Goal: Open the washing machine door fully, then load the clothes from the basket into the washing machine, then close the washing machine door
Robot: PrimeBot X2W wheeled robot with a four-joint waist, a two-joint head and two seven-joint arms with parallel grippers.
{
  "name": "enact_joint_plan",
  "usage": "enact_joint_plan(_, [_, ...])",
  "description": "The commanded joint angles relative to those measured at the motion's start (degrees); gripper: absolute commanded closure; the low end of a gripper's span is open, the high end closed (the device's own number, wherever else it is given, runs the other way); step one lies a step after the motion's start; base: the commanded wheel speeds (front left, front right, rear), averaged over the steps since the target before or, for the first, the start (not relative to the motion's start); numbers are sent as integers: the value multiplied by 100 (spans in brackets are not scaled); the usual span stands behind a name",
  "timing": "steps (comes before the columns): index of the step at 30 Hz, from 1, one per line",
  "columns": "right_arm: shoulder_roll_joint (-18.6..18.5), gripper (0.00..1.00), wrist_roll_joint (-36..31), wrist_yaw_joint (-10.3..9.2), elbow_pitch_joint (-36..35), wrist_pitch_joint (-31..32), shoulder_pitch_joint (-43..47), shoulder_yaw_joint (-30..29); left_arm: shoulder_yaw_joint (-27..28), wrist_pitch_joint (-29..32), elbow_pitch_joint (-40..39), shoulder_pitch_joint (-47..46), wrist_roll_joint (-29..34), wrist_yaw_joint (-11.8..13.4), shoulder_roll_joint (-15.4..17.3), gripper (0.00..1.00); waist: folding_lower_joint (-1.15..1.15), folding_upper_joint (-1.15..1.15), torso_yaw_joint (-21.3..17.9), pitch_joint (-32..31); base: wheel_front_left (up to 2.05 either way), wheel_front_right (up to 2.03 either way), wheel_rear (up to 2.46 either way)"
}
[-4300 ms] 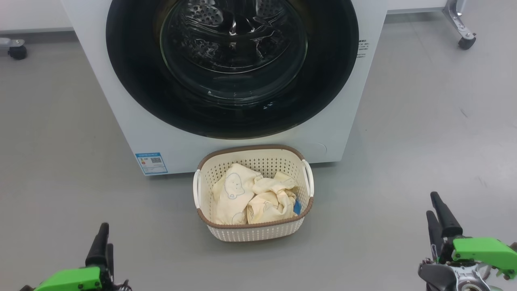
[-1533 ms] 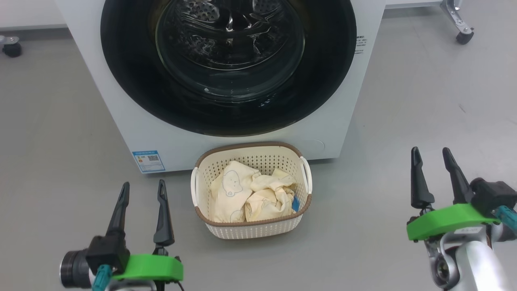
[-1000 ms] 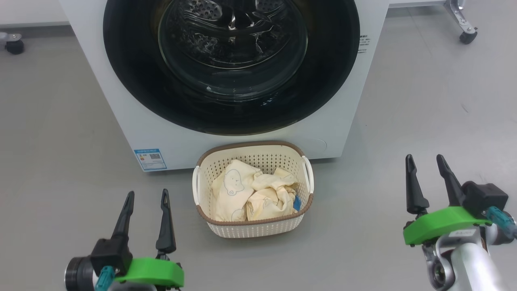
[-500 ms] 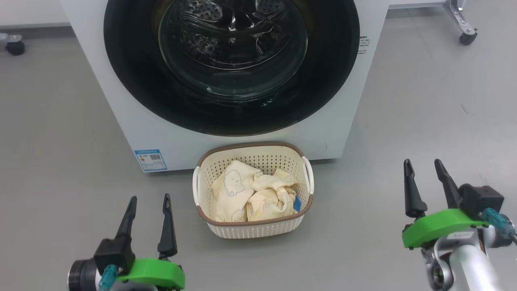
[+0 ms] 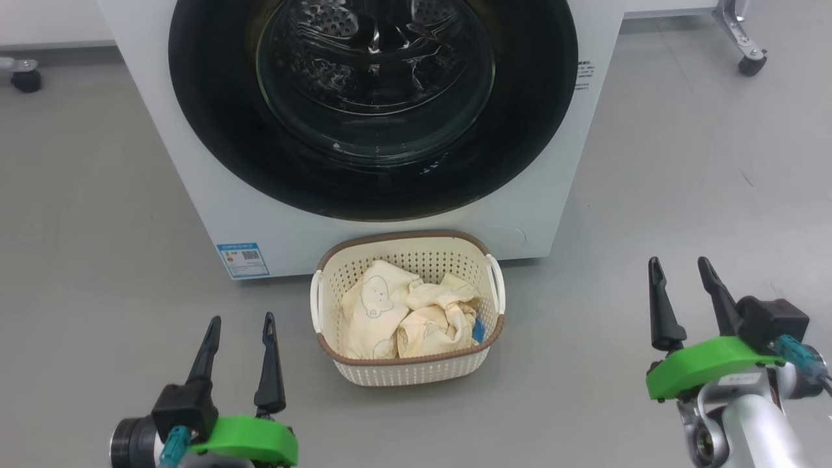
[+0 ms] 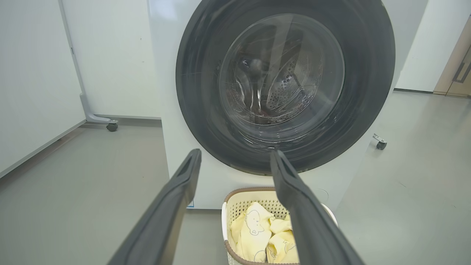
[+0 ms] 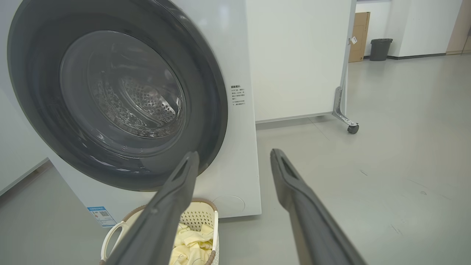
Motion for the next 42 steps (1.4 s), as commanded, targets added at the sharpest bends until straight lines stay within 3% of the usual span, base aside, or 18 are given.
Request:
enact_joint_plan(1, [-103,0,-67,-17,-166,-55,-316,139,176,-63,-194,-246,-46,-8,77,0,0,0,3,1,0,0,0])
enact_joint_plan(23, [-103,0,-103,-17,-96,-55,-353,145,82,-63,25,-288,99,-104,77,0,0,0,2,36,8,9,-17])
enact_joint_plan(42, [-103,0,-139,-17,-34,-55,-394,131,48,-63,44,-354,113,-79,77,0,0,0,22,61,107,107,-214])
